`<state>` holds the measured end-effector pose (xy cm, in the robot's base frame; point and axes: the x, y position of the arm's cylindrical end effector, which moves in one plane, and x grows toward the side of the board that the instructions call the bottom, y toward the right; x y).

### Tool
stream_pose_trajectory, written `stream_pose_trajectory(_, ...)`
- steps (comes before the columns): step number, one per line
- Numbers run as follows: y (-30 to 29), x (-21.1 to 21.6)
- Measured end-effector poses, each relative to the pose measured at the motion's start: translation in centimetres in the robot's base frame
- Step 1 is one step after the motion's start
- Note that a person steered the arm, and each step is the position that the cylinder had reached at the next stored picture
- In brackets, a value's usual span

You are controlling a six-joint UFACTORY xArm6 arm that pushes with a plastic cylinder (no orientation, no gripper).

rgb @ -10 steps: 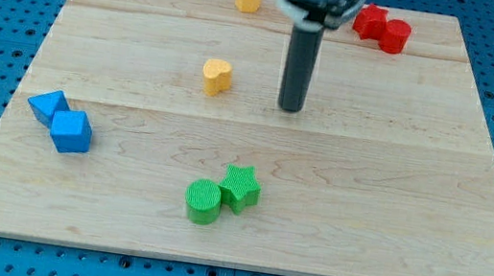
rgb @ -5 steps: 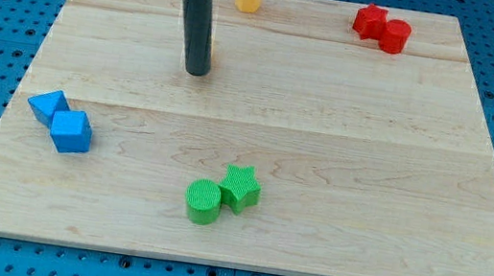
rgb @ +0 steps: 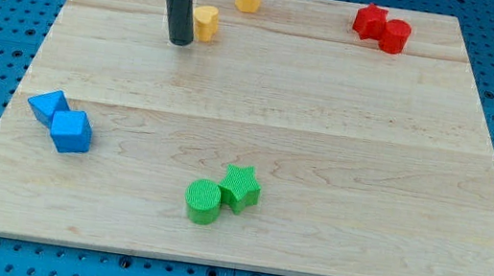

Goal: Place the heart to the right of the hexagon

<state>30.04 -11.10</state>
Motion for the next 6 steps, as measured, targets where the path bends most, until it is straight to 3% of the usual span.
stream_pose_trajectory(1, 5.2, -4.4)
stream_pose_trajectory(2, 8.4, -4.7)
stream_pose_trajectory(3, 7.6, -2.5)
stream_pose_trajectory(5, 11.4, -6.4)
stream_pose_trajectory(6, 11.7, -4.5)
